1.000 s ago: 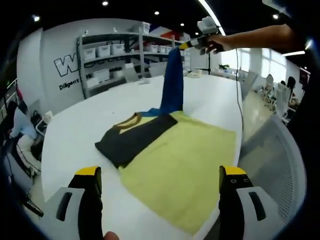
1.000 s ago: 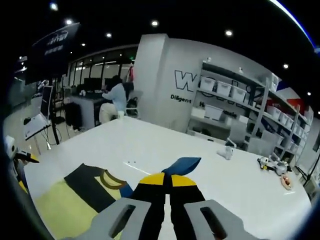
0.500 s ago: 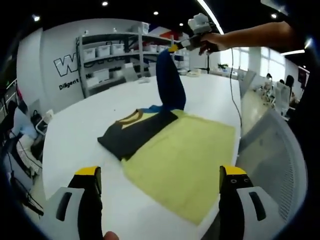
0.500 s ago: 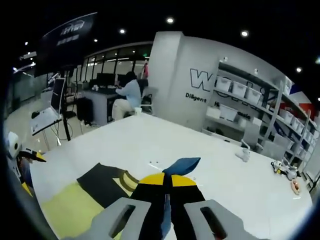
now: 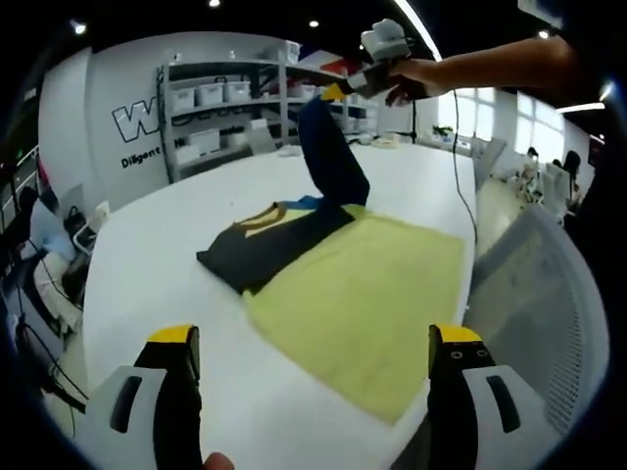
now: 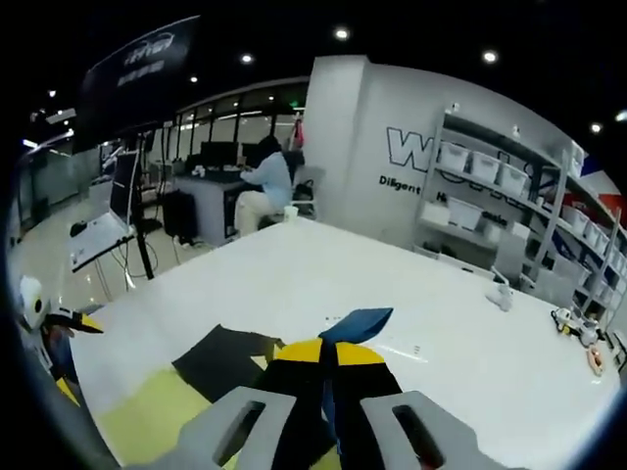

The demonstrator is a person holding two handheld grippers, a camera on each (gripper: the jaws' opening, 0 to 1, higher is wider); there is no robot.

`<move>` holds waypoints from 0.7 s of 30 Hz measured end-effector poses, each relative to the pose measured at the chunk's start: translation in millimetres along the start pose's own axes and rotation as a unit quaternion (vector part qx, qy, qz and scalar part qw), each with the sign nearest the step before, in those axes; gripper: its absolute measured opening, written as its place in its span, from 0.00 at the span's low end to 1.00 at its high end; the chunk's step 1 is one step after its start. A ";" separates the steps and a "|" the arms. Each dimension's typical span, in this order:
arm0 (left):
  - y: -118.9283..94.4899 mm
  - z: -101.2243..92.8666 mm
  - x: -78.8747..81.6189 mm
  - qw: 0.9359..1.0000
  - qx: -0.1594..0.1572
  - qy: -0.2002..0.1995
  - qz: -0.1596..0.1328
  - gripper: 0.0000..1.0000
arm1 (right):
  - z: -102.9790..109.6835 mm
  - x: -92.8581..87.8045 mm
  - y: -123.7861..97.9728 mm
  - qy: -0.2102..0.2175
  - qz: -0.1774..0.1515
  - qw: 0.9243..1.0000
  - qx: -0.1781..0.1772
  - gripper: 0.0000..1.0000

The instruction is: Fold the garment on the visible template until the final outline fits inside the template.

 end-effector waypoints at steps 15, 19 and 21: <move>-11.0 11.0 -5.5 1.000 0.003 -0.005 -0.007 0.93 | 49.1 4.7 22.3 0.005 0.011 1.000 0.019 0.00; -12.1 12.2 -6.8 1.000 0.003 -0.005 -0.010 0.93 | 60.0 -7.3 32.9 -0.004 0.025 1.000 0.018 0.00; -13.2 12.8 -9.7 1.000 0.003 -0.004 -0.007 0.93 | 66.8 -14.0 36.6 -0.010 0.033 0.999 0.019 0.00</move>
Point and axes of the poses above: the point that each gripper's makers call its tool centre point, and the gripper's own axes: y roughly forward along the fingers, z roughly to its left, x roughly out of its top, the point moved 10 cm from there along -y, roughly backward along the fingers, and after that the axes turned 13 degrees about -x, right-handed, at the moved point
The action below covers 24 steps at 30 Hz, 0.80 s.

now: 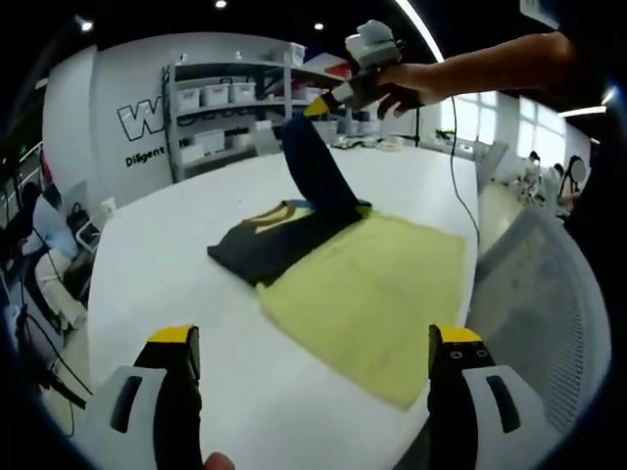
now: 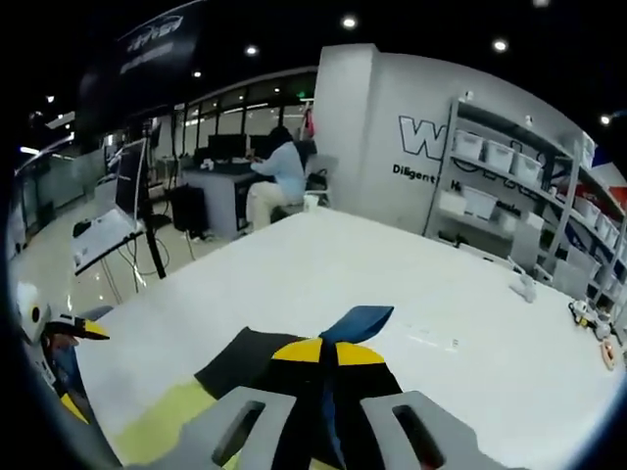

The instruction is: Fold the garment on the visible template until the final outline fits inside the template.

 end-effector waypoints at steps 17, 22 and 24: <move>-9.9 8.7 -18.3 1.000 0.014 -0.028 -0.002 0.92 | 49.5 -31.6 30.9 0.009 0.057 0.998 0.023 0.00; -11.9 9.7 -24.0 0.999 0.017 -0.036 -0.001 0.92 | 66.8 -43.2 37.1 0.000 0.072 0.997 0.036 0.00; -13.2 9.7 -27.4 0.999 0.017 -0.035 0.004 0.92 | 73.7 -46.2 39.3 -0.001 0.075 0.996 0.040 0.00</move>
Point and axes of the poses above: the point that each gripper's makers call its tool centre point, and the gripper's own axes: y roughly forward along the fingers, z roughly to its left, x roughly out of its top, the point moved 10 cm from there along -y, roughly backward along the fingers, and after that the axes turned 13 degrees about -x, right-handed, at the moved point
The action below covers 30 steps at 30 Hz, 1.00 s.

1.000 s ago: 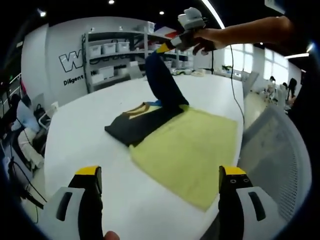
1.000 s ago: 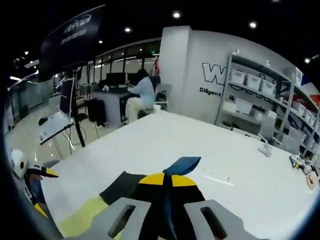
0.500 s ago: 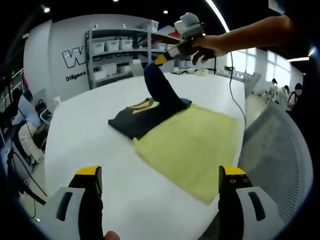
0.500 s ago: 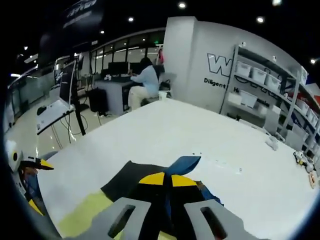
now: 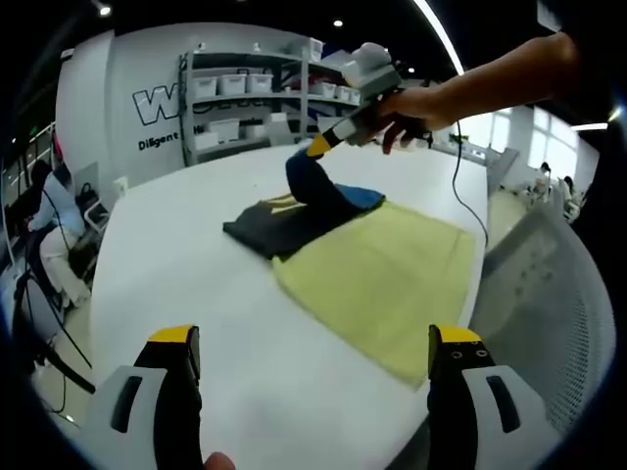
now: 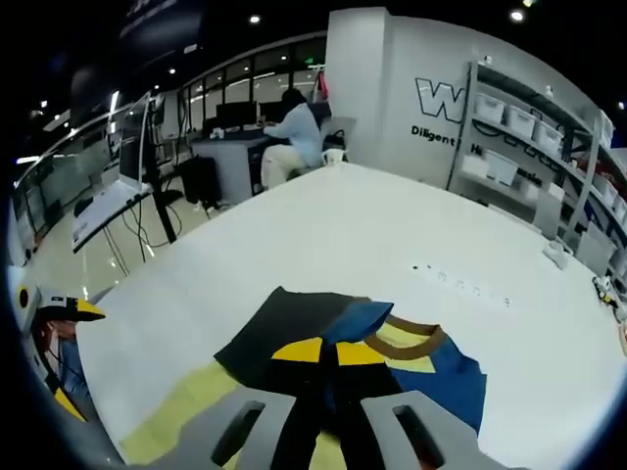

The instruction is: Fold the garment on the visible template until the final outline fits inside the template.

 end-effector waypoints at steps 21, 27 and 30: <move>0.3 6.8 -2.5 1.000 0.005 -0.004 0.002 0.92 | 47.7 -20.6 34.8 -0.036 0.041 0.998 0.038 0.00; -3.8 9.7 -8.4 1.000 0.013 -0.008 0.001 0.89 | 60.9 -32.0 40.6 -0.056 0.061 0.995 0.053 0.00; -6.4 12.0 -14.2 1.000 0.018 -0.023 0.003 0.90 | 64.8 -38.3 43.3 -0.078 0.064 0.993 0.054 0.00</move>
Point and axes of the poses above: the point that each gripper's makers call its tool centre point, and the gripper's own axes: y roughly forward along the fingers, z roughly to its left, x roughly out of its top, the point moved 10 cm from there along -y, roughly backward along the fingers, and after that the axes turned 13 degrees about -x, right-handed, at the moved point
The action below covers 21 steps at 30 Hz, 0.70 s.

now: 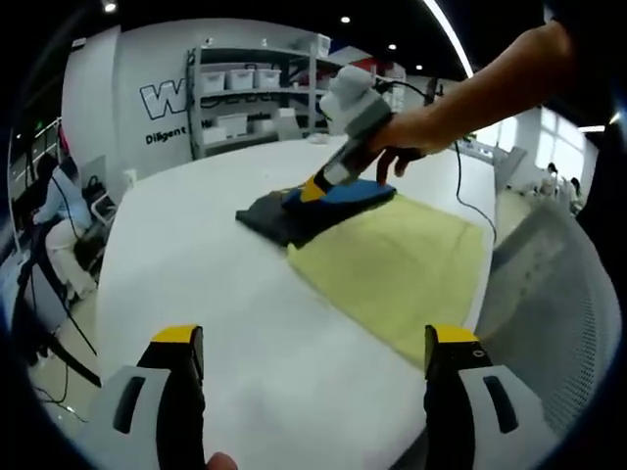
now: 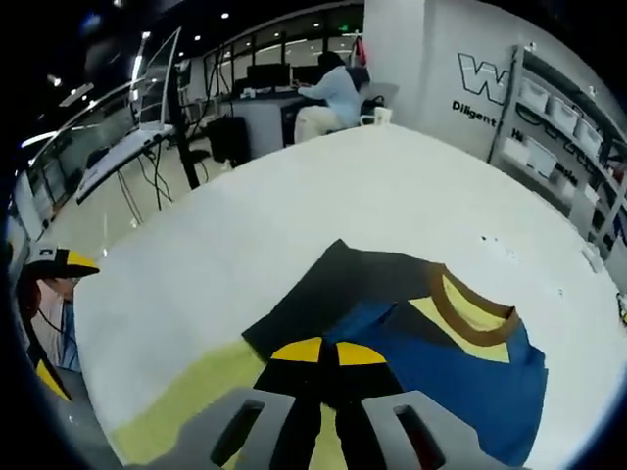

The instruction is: Fold the garment on the visible template until the final outline fits inside the template.

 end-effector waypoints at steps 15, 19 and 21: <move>0.6 -0.7 -2.6 1.000 0.002 -0.004 -0.002 0.89 | 19.4 -4.8 -1.7 -0.037 -0.029 0.997 0.053 0.16; 1.3 -1.3 -2.4 1.000 0.000 -0.001 0.000 0.89 | 15.0 -9.1 -4.8 -0.044 -0.022 0.997 0.062 0.20; 1.5 -1.4 -1.7 1.000 0.001 0.000 -0.001 0.89 | 16.0 -14.3 -5.8 -0.049 -0.013 0.996 0.074 0.20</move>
Point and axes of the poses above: the point that each gripper's makers call its tool centre point, and the gripper's own axes: y roughly forward along the fingers, z roughly to its left, x roughly out of its top, the point moved 10 cm from there along -y, roughly backward along the fingers, and after that the axes turned 13 degrees about -x, right-handed, at the moved point
